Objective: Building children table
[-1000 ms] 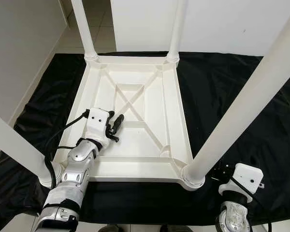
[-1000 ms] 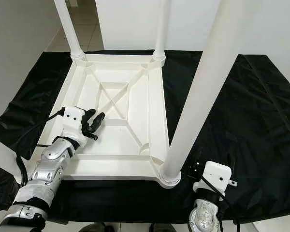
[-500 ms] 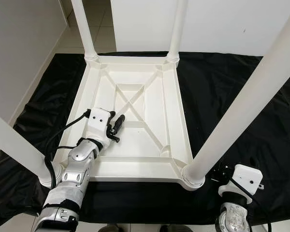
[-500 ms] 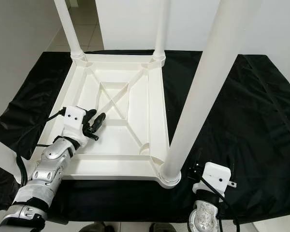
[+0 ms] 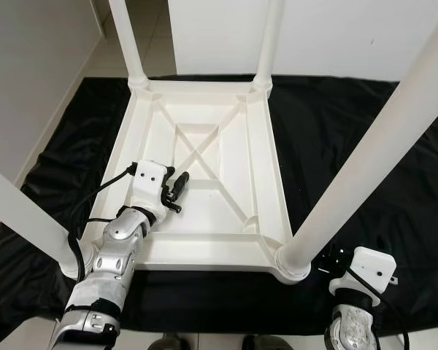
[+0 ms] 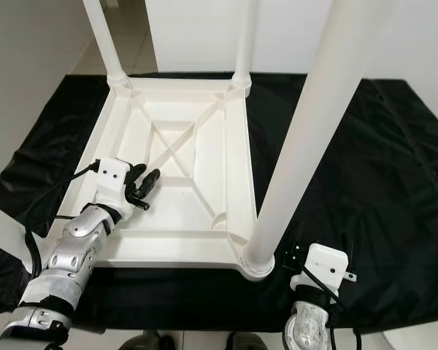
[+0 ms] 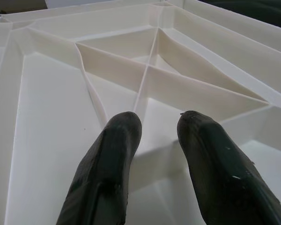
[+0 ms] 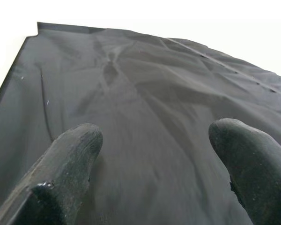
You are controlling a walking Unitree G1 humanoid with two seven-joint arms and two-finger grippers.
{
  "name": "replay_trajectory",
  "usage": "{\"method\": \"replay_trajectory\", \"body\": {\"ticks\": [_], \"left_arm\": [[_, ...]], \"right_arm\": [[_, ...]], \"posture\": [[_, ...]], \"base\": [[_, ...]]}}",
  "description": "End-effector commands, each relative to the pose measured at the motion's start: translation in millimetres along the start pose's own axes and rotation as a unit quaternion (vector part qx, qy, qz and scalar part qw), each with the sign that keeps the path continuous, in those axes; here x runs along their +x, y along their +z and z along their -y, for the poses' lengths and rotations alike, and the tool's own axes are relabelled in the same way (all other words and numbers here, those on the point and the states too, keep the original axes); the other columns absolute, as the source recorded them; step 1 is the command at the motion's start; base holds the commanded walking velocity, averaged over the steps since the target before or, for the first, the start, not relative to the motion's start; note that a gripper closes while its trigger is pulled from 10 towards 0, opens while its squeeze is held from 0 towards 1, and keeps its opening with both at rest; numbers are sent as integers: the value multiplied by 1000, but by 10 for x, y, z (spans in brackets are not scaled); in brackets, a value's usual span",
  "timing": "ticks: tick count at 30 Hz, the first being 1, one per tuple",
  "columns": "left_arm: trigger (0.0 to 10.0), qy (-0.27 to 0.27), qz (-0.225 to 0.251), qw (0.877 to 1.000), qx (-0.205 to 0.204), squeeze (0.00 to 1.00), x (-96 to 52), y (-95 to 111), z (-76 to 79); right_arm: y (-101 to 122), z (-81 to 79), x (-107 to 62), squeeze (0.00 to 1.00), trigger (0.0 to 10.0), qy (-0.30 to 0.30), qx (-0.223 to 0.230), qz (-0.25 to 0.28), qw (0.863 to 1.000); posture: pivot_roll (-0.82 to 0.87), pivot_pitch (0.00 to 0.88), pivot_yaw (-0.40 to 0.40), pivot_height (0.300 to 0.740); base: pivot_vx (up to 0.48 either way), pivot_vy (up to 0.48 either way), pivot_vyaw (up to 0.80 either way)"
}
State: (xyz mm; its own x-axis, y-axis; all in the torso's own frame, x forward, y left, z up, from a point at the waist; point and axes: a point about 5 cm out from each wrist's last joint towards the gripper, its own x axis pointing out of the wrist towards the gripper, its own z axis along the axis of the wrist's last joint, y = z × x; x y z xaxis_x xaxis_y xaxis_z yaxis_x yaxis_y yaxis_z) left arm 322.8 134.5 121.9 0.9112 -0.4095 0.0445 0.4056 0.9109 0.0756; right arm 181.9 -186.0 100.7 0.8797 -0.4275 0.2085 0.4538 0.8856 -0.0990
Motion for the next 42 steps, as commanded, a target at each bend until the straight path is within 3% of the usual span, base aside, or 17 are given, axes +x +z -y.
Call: {"method": "replay_trajectory", "body": {"ticks": [1, 10, 28, 36, 37, 38, 39, 41, 42], "left_arm": [[10000, -12, -23, 1000, -7, 0, -57, -109, 7], [10000, -13, -17, 1000, 3, 0, -49, -84, 3], [10000, -1, 2, 1000, 20, 0, -5, -17, -28], [10000, -18, 18, 999, 27, 0, 60, 82, -70], [10000, -23, 21, 999, 23, 0, 69, 97, -81], [10000, -25, 23, 999, 20, 0, 80, 108, -97], [10000, -25, 27, 999, 17, 0, 89, 121, -108], [10000, -25, 27, 999, 17, 0, 89, 121, -108], [10000, -22, 29, 999, 15, 0, 97, 126, -112]], "right_arm": [[-12, -24, -28, 0, 10000, -6, 7, -4, 1000], [-9, -29, -17, 0, 10000, -8, 9, -1, 1000], [5, -48, 32, 0, 10000, -2, 7, 8, 1000], [50, -25, 137, 0, 10000, 23, -7, 27, 999], [55, -11, 156, 122, 10000, 26, -7, 29, 999], [60, 10, 178, 514, 10000, 27, -12, 33, 999], [63, 25, 196, 451, 10000, 28, -17, 35, 999], [63, 25, 196, 451, 10000, 28, -17, 35, 999], [62, 35, 212, 51, 10000, 28, -20, 36, 999]], "posture": [[-30, 45, 58, 740], [-29, 41, 60, 740], [-21, 34, 60, 740], [-20, 37, 53, 740], [-20, 36, 51, 740], [-20, 36, 49, 740], [-20, 34, 48, 740], [-20, 34, 48, 740], [-19, 30, 45, 740]], "base": [[-304, 0, 0], [-294, 0, 0], [0, 0, 0], [0, 0, 0], [0, 0, 0], [0, 0, 0], [0, 0, 0], [0, 0, 0], [0, 0, 0]]}}
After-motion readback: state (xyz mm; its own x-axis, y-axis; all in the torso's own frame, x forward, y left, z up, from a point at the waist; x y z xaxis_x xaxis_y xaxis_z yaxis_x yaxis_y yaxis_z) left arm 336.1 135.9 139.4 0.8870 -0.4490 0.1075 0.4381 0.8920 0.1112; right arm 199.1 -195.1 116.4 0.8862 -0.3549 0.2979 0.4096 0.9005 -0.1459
